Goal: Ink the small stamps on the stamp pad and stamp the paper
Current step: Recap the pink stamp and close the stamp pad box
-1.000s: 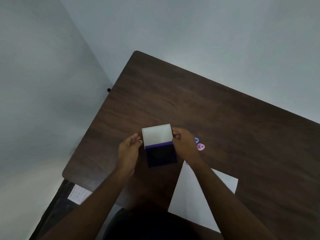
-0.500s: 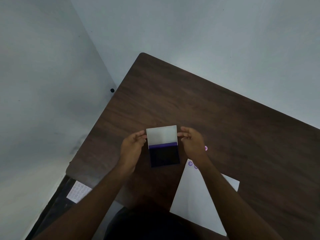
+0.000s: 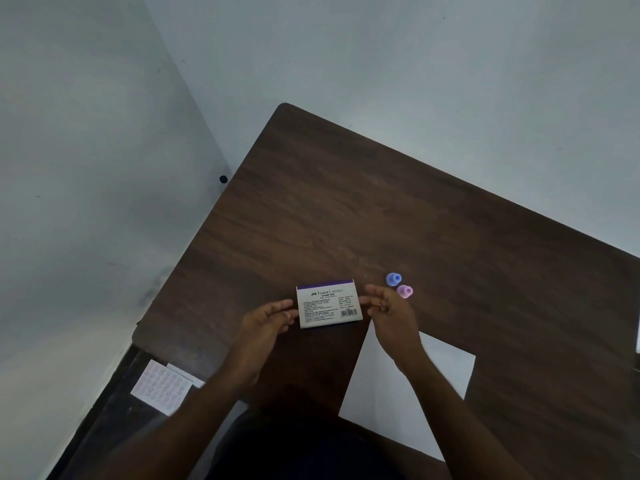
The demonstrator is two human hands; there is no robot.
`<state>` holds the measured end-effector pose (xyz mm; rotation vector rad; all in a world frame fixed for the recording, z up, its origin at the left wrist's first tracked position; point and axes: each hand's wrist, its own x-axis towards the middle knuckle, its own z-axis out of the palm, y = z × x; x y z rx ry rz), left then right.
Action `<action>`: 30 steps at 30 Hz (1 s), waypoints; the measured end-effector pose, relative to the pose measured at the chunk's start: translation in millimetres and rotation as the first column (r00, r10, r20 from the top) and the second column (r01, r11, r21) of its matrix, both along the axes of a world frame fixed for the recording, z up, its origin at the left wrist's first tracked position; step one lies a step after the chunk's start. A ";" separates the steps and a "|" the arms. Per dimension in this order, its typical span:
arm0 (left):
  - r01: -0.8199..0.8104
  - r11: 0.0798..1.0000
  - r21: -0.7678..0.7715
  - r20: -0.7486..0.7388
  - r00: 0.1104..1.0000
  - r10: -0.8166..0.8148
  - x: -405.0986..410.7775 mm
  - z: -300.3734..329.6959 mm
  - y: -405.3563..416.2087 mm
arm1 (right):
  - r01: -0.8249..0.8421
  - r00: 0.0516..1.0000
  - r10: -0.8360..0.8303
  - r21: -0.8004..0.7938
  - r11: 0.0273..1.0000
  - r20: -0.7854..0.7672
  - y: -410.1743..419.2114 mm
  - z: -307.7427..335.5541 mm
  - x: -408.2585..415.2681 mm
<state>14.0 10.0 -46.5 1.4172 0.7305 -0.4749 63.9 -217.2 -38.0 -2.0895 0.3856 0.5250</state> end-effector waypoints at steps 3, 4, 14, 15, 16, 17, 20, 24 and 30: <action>0.012 1.000 0.022 -0.006 1.000 -0.012 -1.7 -3.9 -2.5 | 0.016 1.000 -0.016 -0.010 1.000 -0.006 2.5 -1.9 -1.6; 0.021 0.999 0.034 -0.012 1.000 -0.021 -2.0 -4.9 -3.3 | 0.019 1.000 -0.019 -0.016 1.000 -0.002 3.1 -2.8 -2.6; 0.046 0.994 0.097 -0.043 0.998 -0.042 1.1 -13.6 -9.8 | 0.014 1.000 -0.015 -0.123 0.992 -0.011 5.0 -14.7 -1.4; 0.055 0.993 0.105 -0.043 0.998 -0.050 1.2 -15.3 -9.1 | 0.003 1.000 -0.004 -0.140 0.990 -0.011 5.8 -15.4 -1.8; 0.062 0.992 0.108 -0.037 0.998 -0.058 1.2 -17.0 -9.0 | -0.005 1.000 0.005 -0.163 0.987 0.002 6.0 -16.7 -2.6; 0.067 0.991 0.115 -0.032 0.997 -0.064 0.9 -18.5 -8.8 | -0.019 1.000 0.022 -0.189 0.982 0.015 6.7 -17.1 -3.5; 0.117 0.962 0.247 0.053 0.990 -0.134 1.3 -21.2 -7.2 | -0.093 0.984 0.130 -0.269 0.959 0.122 8.0 -20.3 -4.3; 0.212 0.825 0.524 0.241 0.892 -0.383 7.4 -14.6 -9.3 | -0.162 0.966 0.216 -0.323 0.933 0.139 5.9 -16.0 -0.9; 0.147 0.522 0.840 0.306 0.666 -0.680 59.9 21.6 -17.1 | -0.168 0.778 0.461 -0.565 0.808 0.426 -7.8 29.7 30.2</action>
